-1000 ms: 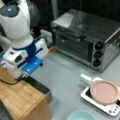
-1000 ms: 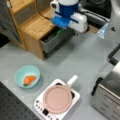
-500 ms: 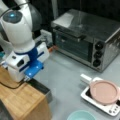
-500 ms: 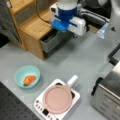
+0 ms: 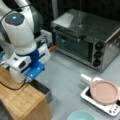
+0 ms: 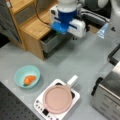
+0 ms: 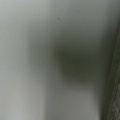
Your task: Open the drawer. Pick up the carrot. Put the carrots in the drawer.
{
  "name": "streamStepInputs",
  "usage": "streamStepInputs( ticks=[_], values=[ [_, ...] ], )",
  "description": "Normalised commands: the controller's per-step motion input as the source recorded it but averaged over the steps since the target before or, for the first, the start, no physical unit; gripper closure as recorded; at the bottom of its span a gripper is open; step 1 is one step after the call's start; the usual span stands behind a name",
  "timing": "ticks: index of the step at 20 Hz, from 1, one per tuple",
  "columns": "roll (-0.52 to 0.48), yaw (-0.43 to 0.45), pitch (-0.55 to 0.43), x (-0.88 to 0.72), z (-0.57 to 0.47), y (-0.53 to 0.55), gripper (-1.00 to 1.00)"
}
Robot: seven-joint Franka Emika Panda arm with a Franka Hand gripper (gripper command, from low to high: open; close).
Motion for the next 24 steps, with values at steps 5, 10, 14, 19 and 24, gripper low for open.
streamStepInputs(
  ticks=[5,10,14,19,24],
  values=[
    [-0.089,0.037,-0.068,-0.09,-0.15,0.30,-1.00],
    [-0.069,-0.036,-0.082,-0.11,-0.15,0.37,-1.00],
    [-0.053,-0.069,-0.103,-0.10,-0.13,0.36,-1.00],
    [-0.030,-0.083,-0.106,-0.10,-0.06,0.29,-1.00],
    [-0.014,-0.097,-0.102,-0.12,-0.05,0.31,-1.00]
  ],
)
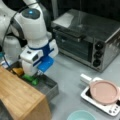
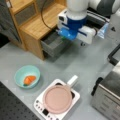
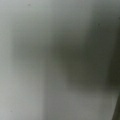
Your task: Open the drawer. Pick up the carrot. Put the carrots in the drawer.
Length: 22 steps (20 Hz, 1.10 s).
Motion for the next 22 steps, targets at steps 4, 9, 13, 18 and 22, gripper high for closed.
streamStepInputs(
  ticks=[4,9,13,18,22],
  values=[
    [-0.004,-0.116,-0.091,-0.13,-0.05,0.29,-1.00],
    [0.011,-0.115,-0.081,-0.14,-0.03,0.26,-1.00],
    [0.025,-0.105,-0.078,-0.13,-0.05,0.20,-1.00],
    [0.038,-0.121,-0.078,-0.11,-0.04,0.21,-1.00],
    [0.042,-0.152,-0.085,-0.08,-0.05,0.27,-1.00]
  ],
)
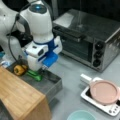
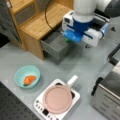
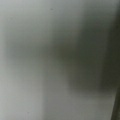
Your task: Open the drawer. Pick up the carrot. Put the carrots in the drawer.
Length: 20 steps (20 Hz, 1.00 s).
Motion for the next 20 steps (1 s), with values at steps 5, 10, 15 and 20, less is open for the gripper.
streamStepInputs(
  ticks=[5,10,15,20],
  values=[
    [0.046,-0.154,-0.083,-0.04,-0.05,0.26,-1.00],
    [0.043,-0.131,-0.069,0.00,-0.04,0.21,-1.00],
    [0.037,-0.125,-0.068,0.04,-0.03,0.16,-1.00],
    [0.033,-0.109,-0.050,0.08,0.02,0.09,-1.00]
  ],
)
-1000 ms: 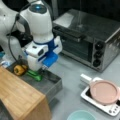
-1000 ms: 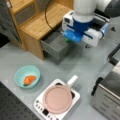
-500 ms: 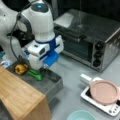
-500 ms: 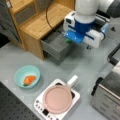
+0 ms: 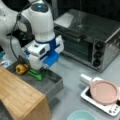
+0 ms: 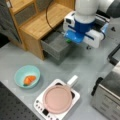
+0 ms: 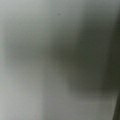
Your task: Open the drawer. Pick up the carrot. Put the carrots in the drawer.
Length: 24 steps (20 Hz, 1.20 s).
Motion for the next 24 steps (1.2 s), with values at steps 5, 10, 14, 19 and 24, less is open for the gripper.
streamStepInputs(
  ticks=[5,10,14,19,24],
  values=[
    [0.024,-0.080,-0.011,0.13,0.12,0.01,-1.00],
    [0.028,-0.059,0.040,0.16,0.29,-0.09,-1.00],
    [0.033,-0.034,0.110,0.16,0.31,-0.14,-1.00],
    [0.044,-0.002,0.152,0.16,0.19,-0.12,-1.00],
    [0.039,0.028,0.158,0.25,0.17,-0.12,-1.00]
  ],
)
